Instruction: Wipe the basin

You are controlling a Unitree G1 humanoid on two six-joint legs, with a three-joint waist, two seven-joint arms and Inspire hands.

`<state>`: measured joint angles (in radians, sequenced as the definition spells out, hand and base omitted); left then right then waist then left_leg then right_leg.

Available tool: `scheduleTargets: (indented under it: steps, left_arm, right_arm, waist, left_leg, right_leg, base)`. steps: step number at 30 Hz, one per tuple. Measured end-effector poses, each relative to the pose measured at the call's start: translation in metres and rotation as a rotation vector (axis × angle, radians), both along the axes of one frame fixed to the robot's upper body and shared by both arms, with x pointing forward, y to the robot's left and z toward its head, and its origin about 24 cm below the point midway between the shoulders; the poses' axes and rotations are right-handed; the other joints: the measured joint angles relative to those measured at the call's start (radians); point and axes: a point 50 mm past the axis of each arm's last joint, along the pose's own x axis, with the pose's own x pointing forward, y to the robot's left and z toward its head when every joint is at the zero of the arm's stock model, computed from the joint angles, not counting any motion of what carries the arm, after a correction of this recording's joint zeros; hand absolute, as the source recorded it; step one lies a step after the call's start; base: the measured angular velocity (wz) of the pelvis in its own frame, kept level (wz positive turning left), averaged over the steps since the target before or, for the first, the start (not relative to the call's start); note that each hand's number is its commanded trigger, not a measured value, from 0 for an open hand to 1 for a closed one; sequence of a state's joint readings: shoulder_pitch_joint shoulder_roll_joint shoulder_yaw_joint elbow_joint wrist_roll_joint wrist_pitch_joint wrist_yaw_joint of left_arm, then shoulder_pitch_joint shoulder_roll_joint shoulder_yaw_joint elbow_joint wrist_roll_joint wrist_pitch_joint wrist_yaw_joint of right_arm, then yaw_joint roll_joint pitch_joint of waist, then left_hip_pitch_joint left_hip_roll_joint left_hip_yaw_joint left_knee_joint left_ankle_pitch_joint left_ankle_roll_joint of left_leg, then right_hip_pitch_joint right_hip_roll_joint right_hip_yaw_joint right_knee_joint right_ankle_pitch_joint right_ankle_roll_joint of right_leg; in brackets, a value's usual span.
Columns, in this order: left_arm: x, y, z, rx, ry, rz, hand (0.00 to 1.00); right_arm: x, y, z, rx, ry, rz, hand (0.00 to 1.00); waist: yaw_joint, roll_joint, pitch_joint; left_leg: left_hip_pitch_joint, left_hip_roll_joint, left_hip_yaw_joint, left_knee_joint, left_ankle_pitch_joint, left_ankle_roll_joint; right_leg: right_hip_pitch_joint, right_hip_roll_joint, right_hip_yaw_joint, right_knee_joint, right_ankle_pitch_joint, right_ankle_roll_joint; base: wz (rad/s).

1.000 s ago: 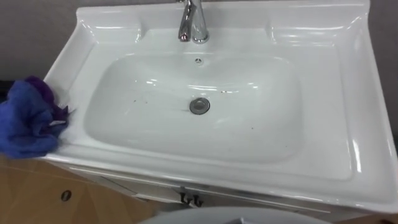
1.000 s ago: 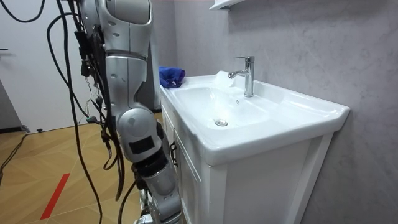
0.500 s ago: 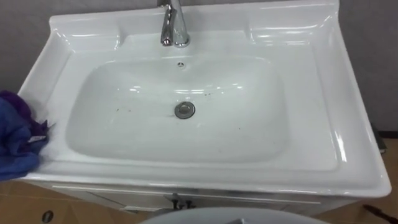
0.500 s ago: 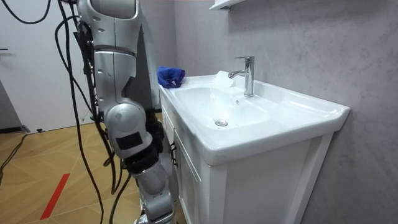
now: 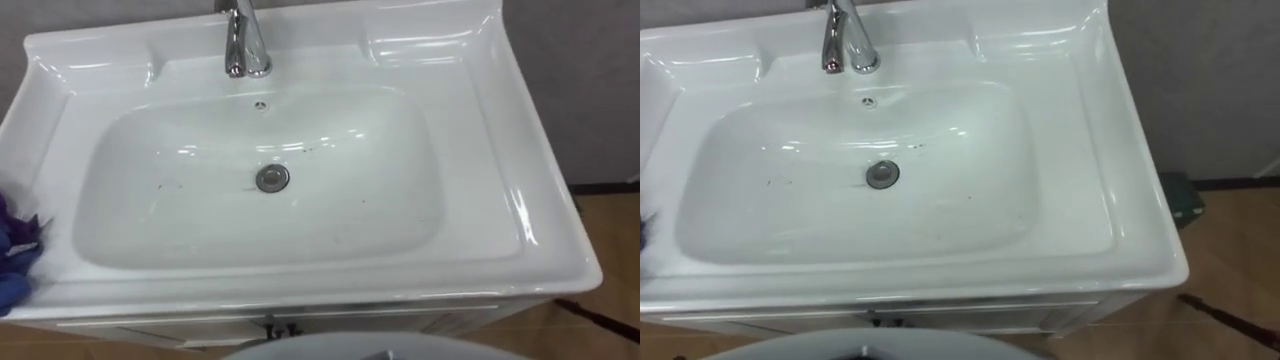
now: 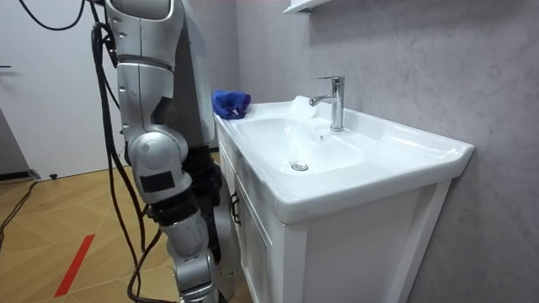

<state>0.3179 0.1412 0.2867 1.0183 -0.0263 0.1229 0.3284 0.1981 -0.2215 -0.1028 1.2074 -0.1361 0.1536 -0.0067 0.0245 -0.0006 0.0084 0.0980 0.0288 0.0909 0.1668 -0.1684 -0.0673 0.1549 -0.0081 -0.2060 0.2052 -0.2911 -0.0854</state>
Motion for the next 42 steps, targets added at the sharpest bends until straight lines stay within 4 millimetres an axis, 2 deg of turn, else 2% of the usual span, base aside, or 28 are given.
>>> scheduleTargets:
  steps: [9, 14, 21, 31, 37, 42]
  left_arm:
    - [0.023, -0.012, -0.006, -0.110, -0.029, -0.147, 0.00]
    - [0.026, -0.017, -0.008, -0.158, -0.002, -0.204, 0.00]
    - [0.031, -0.023, -0.011, -0.233, 0.003, -0.235, 0.00]
    - [0.025, -0.026, -0.013, -0.284, 0.029, -0.236, 0.00]
    - [0.019, -0.027, -0.013, -0.297, 0.061, -0.247, 0.00]
    - [0.018, -0.028, -0.014, -0.303, 0.078, -0.276, 0.00]
  right_arm:
    - [0.009, 0.008, -0.003, 0.016, -0.015, 0.018, 0.00]
    - [0.006, 0.012, -0.004, 0.023, 0.012, 0.028, 0.00]
    - [0.004, 0.016, -0.005, 0.032, 0.044, 0.057, 0.00]
    - [0.004, 0.026, -0.008, 0.053, 0.043, 0.049, 0.00]
    - [0.004, 0.029, -0.009, 0.062, 0.049, 0.047, 0.00]
    - [0.003, 0.029, -0.009, 0.067, 0.048, 0.042, 0.00]
  waist:
    - [-0.007, -0.003, -0.0007]
    - [-0.021, -0.004, -0.0041]
    - [-0.022, -0.003, -0.0063]
    - [-0.023, -0.011, -0.0052]
    - [-0.022, -0.017, -0.0067]
    - [-0.023, -0.014, -0.0020]
  left_leg:
    - [-0.007, 0.009, 0.064, -0.002, -0.003, 0.010]
    - [-0.005, 0.009, 0.085, 0.002, -0.004, 0.017]
    - [0.001, 0.009, 0.113, 0.009, -0.009, 0.030]
    - [-0.002, 0.000, 0.122, 0.039, -0.024, 0.053]
    - [0.002, -0.009, 0.126, 0.044, -0.036, 0.073]
    - [0.002, -0.017, 0.130, 0.060, -0.054, 0.090]
  right_leg:
    - [-0.036, 0.000, 0.042, 0.016, 0.012, 0.007]
    - [-0.039, -0.002, 0.058, 0.016, 0.021, 0.013]
    - [-0.043, -0.005, 0.082, 0.022, 0.032, 0.023]
    - [-0.033, -0.017, 0.091, 0.017, 0.041, 0.043]
    - [-0.026, -0.033, 0.095, 0.016, 0.043, 0.064]
    - [-0.015, -0.044, 0.093, 0.012, 0.042, 0.081]
  base:
    - [-0.15]
    - [-0.11]
    - [-0.12]
    - [-0.03]
    - [0.00]
    - [0.00]
